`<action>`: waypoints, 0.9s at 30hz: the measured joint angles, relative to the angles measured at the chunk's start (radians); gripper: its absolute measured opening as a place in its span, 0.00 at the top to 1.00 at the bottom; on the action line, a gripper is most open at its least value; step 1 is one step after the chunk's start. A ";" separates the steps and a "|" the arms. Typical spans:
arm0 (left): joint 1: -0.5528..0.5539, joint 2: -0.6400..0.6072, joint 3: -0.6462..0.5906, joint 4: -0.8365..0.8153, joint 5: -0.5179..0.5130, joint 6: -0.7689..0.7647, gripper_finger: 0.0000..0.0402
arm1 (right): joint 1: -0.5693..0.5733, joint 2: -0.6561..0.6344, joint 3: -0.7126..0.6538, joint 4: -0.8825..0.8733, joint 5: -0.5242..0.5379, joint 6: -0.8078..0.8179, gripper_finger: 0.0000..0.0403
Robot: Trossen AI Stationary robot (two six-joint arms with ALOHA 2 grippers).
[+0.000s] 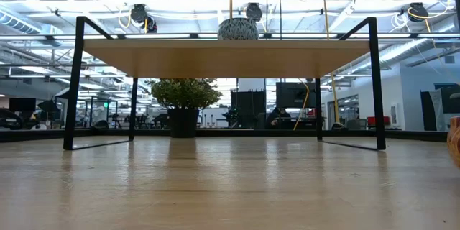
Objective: Stock candles and holders on shelf
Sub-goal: Align the right gold candle holder with the other gold candle holder on the shelf
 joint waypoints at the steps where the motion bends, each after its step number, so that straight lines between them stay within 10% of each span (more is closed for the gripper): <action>1: -0.002 0.000 0.000 -0.021 0.000 -0.008 0.74 | 0.001 -0.004 0.000 -0.018 0.001 0.010 0.98; 27: 0.017 -0.091 0.067 -0.329 -0.101 0.044 0.68 | 0.002 -0.069 0.001 -0.337 -0.080 0.161 0.98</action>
